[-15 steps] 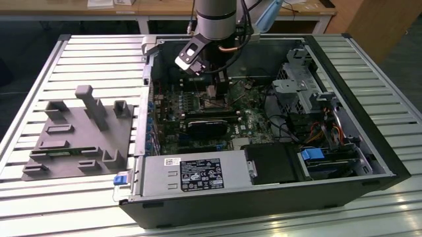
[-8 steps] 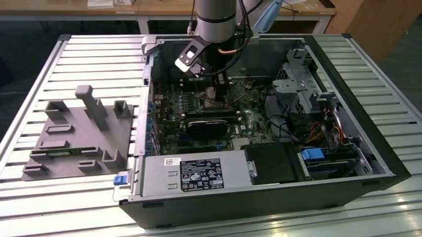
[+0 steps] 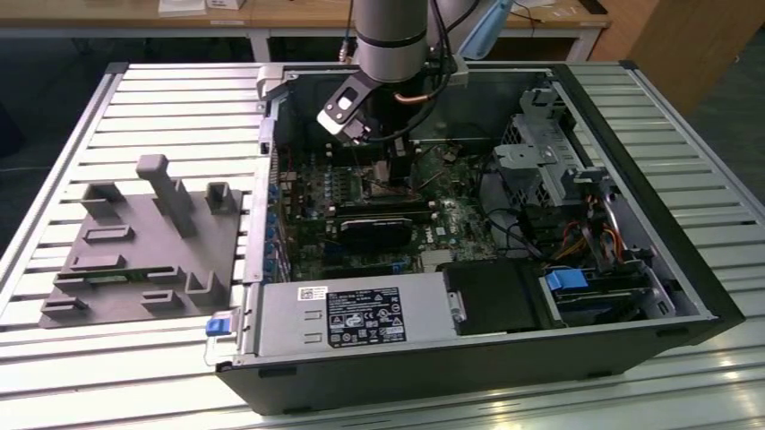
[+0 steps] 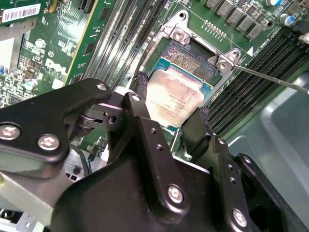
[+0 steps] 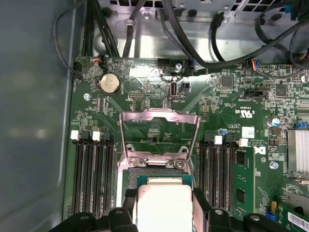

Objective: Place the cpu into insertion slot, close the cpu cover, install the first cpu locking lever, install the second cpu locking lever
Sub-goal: 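Place the cpu into insertion slot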

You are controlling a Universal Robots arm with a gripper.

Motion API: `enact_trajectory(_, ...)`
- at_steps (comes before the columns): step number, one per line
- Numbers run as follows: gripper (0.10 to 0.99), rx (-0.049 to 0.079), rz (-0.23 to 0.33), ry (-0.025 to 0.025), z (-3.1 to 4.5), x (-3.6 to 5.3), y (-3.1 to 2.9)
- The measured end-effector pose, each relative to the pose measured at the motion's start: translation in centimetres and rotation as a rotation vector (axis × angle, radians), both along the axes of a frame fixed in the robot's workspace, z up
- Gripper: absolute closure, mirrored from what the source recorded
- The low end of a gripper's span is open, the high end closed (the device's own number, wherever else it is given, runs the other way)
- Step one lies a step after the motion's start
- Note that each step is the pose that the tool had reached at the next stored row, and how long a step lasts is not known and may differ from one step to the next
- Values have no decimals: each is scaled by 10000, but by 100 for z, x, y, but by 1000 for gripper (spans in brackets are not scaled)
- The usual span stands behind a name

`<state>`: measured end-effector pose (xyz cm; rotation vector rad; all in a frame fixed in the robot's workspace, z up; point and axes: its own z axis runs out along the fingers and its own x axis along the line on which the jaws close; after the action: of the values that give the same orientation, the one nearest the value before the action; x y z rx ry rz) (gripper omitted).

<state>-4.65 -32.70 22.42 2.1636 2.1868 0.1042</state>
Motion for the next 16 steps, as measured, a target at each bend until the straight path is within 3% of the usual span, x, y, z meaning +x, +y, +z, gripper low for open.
enact_trajectory(16,549,0,-76,43,-146,0,13)
